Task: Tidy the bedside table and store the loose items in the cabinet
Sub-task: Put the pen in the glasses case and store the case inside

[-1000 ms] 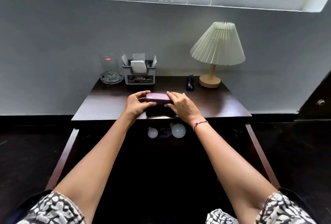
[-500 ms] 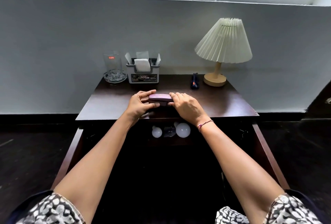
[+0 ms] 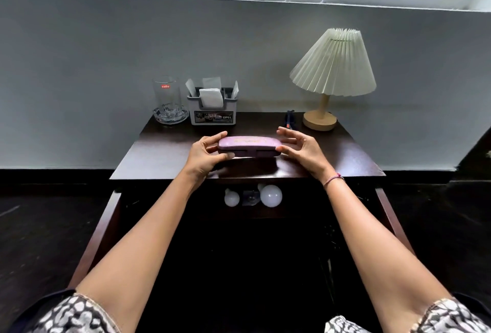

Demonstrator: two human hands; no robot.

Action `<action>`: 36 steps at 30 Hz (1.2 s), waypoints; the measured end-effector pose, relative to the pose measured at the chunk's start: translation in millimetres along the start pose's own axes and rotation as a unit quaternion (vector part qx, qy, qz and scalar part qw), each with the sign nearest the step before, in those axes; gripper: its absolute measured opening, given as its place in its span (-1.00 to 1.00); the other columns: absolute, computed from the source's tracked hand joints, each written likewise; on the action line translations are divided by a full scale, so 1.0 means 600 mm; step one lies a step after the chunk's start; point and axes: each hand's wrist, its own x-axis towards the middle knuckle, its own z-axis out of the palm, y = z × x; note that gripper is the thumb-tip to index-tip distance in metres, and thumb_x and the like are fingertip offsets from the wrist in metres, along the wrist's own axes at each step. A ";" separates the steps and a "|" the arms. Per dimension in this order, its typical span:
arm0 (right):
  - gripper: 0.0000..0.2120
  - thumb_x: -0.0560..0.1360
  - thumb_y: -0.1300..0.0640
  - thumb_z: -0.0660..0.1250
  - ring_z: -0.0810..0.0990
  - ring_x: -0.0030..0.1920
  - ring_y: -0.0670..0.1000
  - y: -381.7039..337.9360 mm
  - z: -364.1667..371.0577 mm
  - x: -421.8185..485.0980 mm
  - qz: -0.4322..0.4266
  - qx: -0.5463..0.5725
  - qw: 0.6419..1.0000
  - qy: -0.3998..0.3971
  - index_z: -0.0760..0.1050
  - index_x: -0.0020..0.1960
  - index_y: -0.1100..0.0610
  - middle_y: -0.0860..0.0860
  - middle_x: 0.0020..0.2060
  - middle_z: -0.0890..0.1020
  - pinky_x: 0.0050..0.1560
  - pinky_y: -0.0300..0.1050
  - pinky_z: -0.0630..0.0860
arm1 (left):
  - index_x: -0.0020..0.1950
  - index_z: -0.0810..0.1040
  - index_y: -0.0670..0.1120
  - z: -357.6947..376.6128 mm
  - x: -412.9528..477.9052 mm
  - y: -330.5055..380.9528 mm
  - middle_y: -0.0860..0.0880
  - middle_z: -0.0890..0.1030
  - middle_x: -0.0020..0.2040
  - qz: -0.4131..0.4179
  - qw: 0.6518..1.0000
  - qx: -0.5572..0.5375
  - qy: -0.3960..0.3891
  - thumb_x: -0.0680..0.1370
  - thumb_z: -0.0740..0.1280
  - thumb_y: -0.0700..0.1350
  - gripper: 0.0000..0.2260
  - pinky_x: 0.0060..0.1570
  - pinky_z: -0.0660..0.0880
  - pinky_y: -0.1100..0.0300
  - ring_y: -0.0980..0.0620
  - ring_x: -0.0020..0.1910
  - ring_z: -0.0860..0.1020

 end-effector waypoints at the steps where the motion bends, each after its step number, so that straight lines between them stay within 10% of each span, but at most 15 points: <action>1: -0.44 0.36 0.29 0.47 0.58 0.12 -0.05 0.001 0.000 0.001 0.011 0.013 1.000 -0.025 0.42 0.33 0.18 0.10 0.25 0.55 0.12 -0.24 0.56 | 0.30 0.47 -0.22 -0.001 0.001 -0.001 0.01 0.54 0.05 -0.003 1.000 -0.003 -0.002 0.28 0.48 -0.43 -0.41 0.02 0.52 0.42 0.02 0.08 0.54; 13: -0.53 0.40 0.41 0.39 0.63 0.01 -0.16 0.004 -0.008 0.000 0.028 0.109 0.993 -0.029 0.44 0.29 0.28 0.16 0.15 0.59 0.09 -0.33 0.53 | 0.35 0.40 -0.25 -0.007 0.001 0.002 -0.02 0.60 -0.05 -0.046 0.998 -0.031 -0.019 0.35 0.36 -0.53 -0.41 -0.16 0.57 0.39 0.29 -0.23 0.61; 22: -0.52 0.38 0.46 0.38 0.64 0.06 -0.11 0.010 -0.012 0.002 0.038 0.133 0.990 -0.029 0.44 0.29 0.30 0.16 0.16 0.58 0.08 -0.30 0.55 | 0.40 0.35 -0.12 -0.013 0.003 -0.003 -0.01 0.54 -0.02 -0.014 1.000 -0.018 -0.015 0.30 0.40 -0.53 -0.28 0.06 0.55 0.25 0.14 -0.08 0.57; 28: -0.70 0.40 0.23 0.44 0.64 -0.05 -0.14 0.014 -0.005 0.007 0.047 0.120 0.992 0.011 0.58 0.13 0.16 0.06 -0.03 0.68 0.04 -0.35 0.54 | 0.27 0.36 -0.04 -0.018 0.001 -0.005 -0.07 0.53 0.00 -0.013 0.999 -0.030 -0.009 0.29 0.43 -0.50 -0.34 -0.21 0.56 0.37 0.12 -0.07 0.56; 36: -0.72 0.52 0.19 0.32 0.67 -0.33 -0.14 0.019 0.015 0.025 0.078 0.112 0.981 0.135 0.55 0.05 0.42 0.15 -0.18 0.65 -0.24 -0.35 0.60 | 0.21 0.34 -0.08 -0.013 -0.004 -0.007 -0.16 0.53 0.11 0.001 1.000 0.007 -0.021 0.25 0.48 -0.47 -0.36 0.18 0.48 0.09 -0.05 0.14 0.54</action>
